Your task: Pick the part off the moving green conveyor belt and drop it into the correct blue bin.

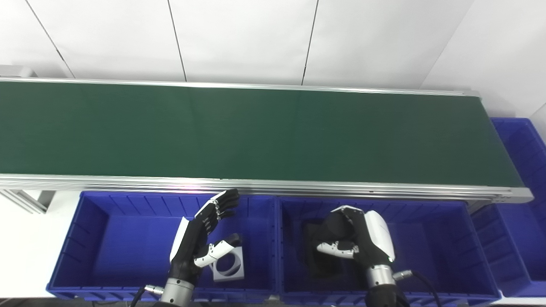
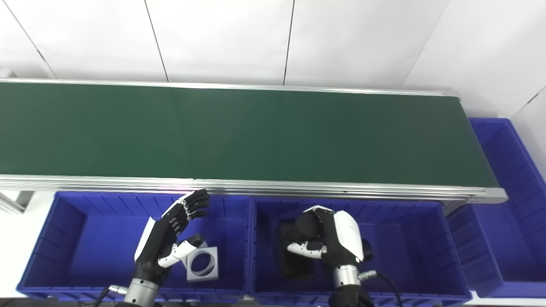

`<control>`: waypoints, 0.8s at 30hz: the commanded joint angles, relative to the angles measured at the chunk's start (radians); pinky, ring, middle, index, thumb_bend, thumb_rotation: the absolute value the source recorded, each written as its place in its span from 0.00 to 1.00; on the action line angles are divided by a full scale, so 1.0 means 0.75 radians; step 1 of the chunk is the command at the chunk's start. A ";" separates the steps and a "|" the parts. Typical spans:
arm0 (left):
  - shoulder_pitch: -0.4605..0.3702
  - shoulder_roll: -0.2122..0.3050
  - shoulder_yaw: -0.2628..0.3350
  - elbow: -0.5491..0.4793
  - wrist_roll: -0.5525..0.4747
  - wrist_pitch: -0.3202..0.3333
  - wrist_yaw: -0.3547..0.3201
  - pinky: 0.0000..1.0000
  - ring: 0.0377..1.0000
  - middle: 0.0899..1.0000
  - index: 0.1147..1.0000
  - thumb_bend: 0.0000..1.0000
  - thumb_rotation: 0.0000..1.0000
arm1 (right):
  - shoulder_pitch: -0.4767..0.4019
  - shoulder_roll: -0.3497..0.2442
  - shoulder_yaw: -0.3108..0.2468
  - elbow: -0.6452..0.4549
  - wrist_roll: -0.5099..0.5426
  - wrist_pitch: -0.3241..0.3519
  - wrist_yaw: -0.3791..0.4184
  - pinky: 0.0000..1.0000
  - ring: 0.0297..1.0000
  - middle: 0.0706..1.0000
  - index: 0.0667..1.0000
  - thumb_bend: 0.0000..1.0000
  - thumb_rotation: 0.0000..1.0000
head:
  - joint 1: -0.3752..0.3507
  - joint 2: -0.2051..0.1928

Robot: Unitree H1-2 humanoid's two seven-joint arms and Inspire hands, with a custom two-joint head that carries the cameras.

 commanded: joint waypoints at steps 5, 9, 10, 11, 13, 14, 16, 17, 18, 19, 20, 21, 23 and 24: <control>0.001 -0.016 0.027 -0.053 0.010 -0.044 -0.037 0.77 0.79 0.80 0.78 0.75 0.62 | 0.038 -0.037 0.023 -0.053 0.087 -0.169 -0.024 0.83 0.97 0.99 0.92 0.78 0.32 | 0.005 -0.001; 0.008 -0.021 0.036 -0.057 0.012 -0.044 -0.046 0.77 0.79 0.80 0.78 0.76 0.62 | 0.078 -0.030 0.023 -0.084 0.107 -0.263 -0.080 0.86 1.00 1.00 0.99 0.84 0.45 | 0.001 -0.011; 0.009 -0.021 0.038 -0.057 0.010 -0.044 -0.051 0.77 0.79 0.80 0.78 0.76 0.62 | 0.087 -0.023 0.018 -0.084 0.111 -0.299 -0.108 0.87 1.00 1.00 1.00 0.86 0.47 | 0.002 -0.014; 0.010 -0.022 0.040 -0.057 0.006 -0.044 -0.056 0.77 0.79 0.80 0.78 0.76 0.61 | 0.092 -0.017 0.014 -0.080 0.108 -0.335 -0.141 0.88 1.00 1.00 1.00 0.87 0.49 | 0.002 -0.014; 0.012 -0.023 0.042 -0.054 0.011 -0.044 -0.057 0.77 0.79 0.80 0.78 0.75 0.61 | 0.100 -0.006 0.005 -0.065 0.108 -0.410 -0.200 0.90 1.00 1.00 1.00 0.88 0.53 | 0.011 -0.020; 0.014 -0.023 0.043 -0.056 0.016 -0.044 -0.054 0.77 0.79 0.80 0.78 0.76 0.62 | 0.106 0.002 -0.001 -0.064 0.110 -0.432 -0.221 0.92 1.00 1.00 1.00 0.89 0.55 | 0.014 -0.023; 0.018 -0.022 0.043 -0.061 0.024 -0.044 -0.051 0.77 0.79 0.80 0.78 0.76 0.62 | 0.117 0.017 -0.010 -0.065 0.125 -0.475 -0.250 0.95 1.00 1.00 1.00 0.91 0.61 | 0.018 -0.029; 0.019 -0.021 0.042 -0.062 0.026 -0.044 -0.051 0.77 0.79 0.80 0.78 0.76 0.62 | 0.122 0.023 -0.015 -0.066 0.130 -0.497 -0.262 0.96 1.00 1.00 1.00 0.91 0.61 | 0.018 -0.029; 0.021 -0.021 0.044 -0.062 0.023 -0.044 -0.055 0.77 0.80 0.80 0.78 0.76 0.62 | 0.127 0.028 -0.016 -0.066 0.135 -0.525 -0.274 0.96 1.00 1.00 1.00 0.92 0.63 | 0.024 -0.037; 0.022 -0.020 0.045 -0.061 0.019 -0.044 -0.061 0.77 0.80 0.80 0.78 0.76 0.62 | 0.131 0.030 -0.017 -0.066 0.138 -0.552 -0.282 0.98 1.00 1.00 1.00 0.92 0.65 | 0.024 -0.037; 0.024 -0.021 0.048 -0.060 0.013 -0.044 -0.068 0.78 0.80 0.81 0.78 0.76 0.62 | 0.134 0.030 -0.016 -0.066 0.145 -0.576 -0.283 0.97 1.00 1.00 1.00 0.92 0.66 | 0.028 -0.042; 0.025 -0.022 0.051 -0.059 0.008 -0.044 -0.074 0.78 0.80 0.81 0.78 0.77 0.61 | 0.135 0.029 -0.016 -0.066 0.149 -0.592 -0.282 0.96 0.99 1.00 1.00 0.93 0.68 | 0.028 -0.042; 0.029 -0.023 0.056 -0.058 0.001 -0.044 -0.087 0.78 0.81 0.81 0.78 0.77 0.61 | 0.145 0.026 -0.011 -0.076 0.205 -0.630 -0.252 0.93 0.97 0.99 1.00 0.94 0.68 | 0.033 -0.050; 0.032 -0.024 0.059 -0.058 -0.003 -0.044 -0.095 0.78 0.81 0.81 0.78 0.77 0.61 | 0.153 0.027 -0.003 -0.083 0.269 -0.648 -0.222 0.93 0.96 0.99 1.00 0.95 0.68 | 0.037 -0.055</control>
